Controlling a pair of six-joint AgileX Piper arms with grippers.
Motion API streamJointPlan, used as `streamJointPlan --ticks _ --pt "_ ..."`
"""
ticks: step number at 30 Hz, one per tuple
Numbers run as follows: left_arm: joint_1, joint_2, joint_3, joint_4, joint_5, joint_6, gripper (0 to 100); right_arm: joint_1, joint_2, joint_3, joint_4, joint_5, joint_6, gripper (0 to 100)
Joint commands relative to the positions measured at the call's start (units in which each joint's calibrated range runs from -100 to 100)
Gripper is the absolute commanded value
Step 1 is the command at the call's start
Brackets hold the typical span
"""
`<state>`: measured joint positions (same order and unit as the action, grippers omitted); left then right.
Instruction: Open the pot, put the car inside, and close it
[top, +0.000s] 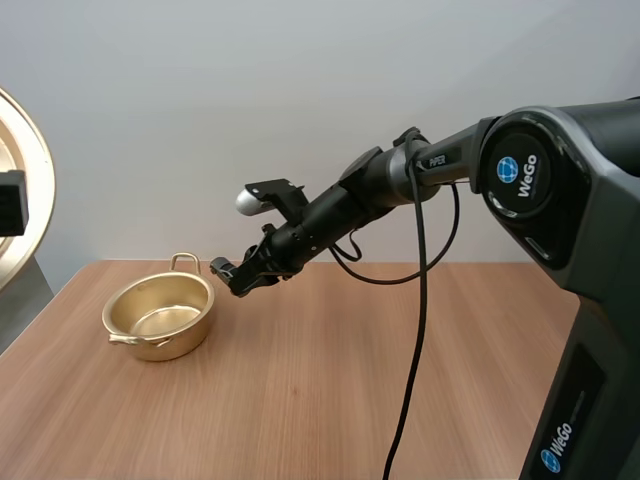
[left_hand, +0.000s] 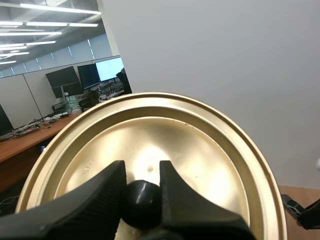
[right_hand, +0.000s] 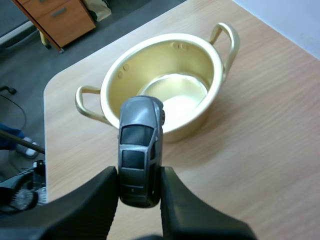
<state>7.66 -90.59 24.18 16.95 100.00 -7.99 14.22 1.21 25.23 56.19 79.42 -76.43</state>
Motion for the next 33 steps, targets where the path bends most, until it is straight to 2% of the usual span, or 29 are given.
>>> streamJointPlan --ticks 1,6,16,22,33 --pt "0.03 0.1 0.0 0.0 0.0 0.0 0 2.5 0.1 -0.2 -1.6 -8.7 0.0 0" --pt "0.03 0.1 0.0 -0.4 0.0 0.0 0 6.0 1.2 -3.3 -6.9 -13.9 1.0 0" --pt "0.03 0.1 0.0 -0.4 0.0 0.0 0 6.5 10.9 -15.0 -7.2 -13.9 3.9 0" --pt "0.03 0.1 0.0 -0.4 0.0 0.0 0 6.9 17.7 -20.6 -7.7 -8.1 5.1 0" --pt "1.18 0.1 0.0 -0.4 0.0 0.0 0 11.4 20.4 -26.0 -8.6 -10.5 6.3 0"
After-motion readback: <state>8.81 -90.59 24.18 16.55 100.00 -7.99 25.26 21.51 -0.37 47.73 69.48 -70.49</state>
